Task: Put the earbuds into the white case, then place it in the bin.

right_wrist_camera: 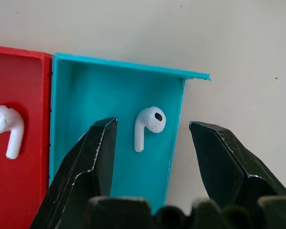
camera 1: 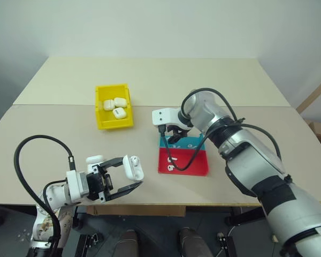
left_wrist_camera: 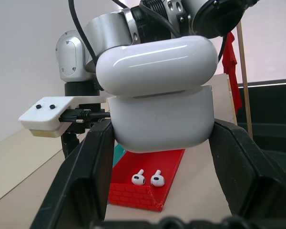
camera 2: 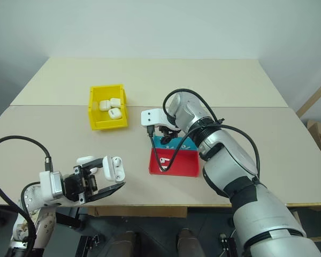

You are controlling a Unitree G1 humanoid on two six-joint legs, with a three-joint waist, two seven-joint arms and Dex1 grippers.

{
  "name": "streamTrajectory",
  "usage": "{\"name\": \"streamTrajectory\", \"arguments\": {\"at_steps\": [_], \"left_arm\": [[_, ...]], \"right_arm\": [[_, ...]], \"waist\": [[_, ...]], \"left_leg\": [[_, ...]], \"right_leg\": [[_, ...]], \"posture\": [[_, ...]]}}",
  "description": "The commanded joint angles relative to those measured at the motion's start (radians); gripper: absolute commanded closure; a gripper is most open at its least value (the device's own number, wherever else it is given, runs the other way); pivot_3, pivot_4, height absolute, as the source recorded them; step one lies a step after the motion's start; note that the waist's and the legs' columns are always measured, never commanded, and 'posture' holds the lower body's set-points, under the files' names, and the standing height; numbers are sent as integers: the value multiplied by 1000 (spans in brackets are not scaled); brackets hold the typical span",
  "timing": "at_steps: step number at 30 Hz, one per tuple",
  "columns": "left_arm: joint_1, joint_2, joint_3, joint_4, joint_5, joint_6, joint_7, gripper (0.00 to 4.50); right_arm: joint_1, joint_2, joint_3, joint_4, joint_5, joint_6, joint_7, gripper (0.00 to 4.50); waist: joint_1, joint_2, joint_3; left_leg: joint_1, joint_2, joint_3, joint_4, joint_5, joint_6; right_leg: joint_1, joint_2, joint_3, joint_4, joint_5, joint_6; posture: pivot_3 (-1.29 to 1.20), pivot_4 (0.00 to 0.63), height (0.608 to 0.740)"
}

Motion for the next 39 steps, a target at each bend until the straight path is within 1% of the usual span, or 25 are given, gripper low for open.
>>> {"name": "streamTrajectory", "arguments": {"at_steps": [1,10,13,14,39], "left_arm": [[-12,5,-5,-30,1,-24,14,1778],[-22,6,-18,-28,7,-28,26,1778],[-23,8,-19,-28,10,-29,27,1778],[-22,8,-19,-30,10,-28,29,1778],[-11,17,-24,-35,25,-43,45,1778]], "right_arm": [[-36,11,-37,15,-13,-24,-17,1583],[-35,30,-59,35,-28,-31,-18,1583],[-35,36,-62,41,-32,-35,-20,2159],[-36,38,-64,43,-33,-33,-23,2470],[-28,79,-77,118,-69,-65,-65,2470]], "waist": [[0,0,0],[-9,0,0],[-12,0,0],[-13,0,0],[-20,0,0]], "left_leg": [[0,0,0,0,0,0],[0,0,0,0,0,0],[0,0,0,0,0,0],[0,0,0,0,0,0],[1,0,0,-1,0,0]], "right_leg": [[0,0,0,0,0,0],[0,0,0,0,0,0],[0,0,0,0,0,0],[0,0,0,0,0,0],[0,0,0,1,0,0]], "posture": [[0,150,740],[0,150,740],[0,150,740],[0,150,740],[0,150,740]]}}
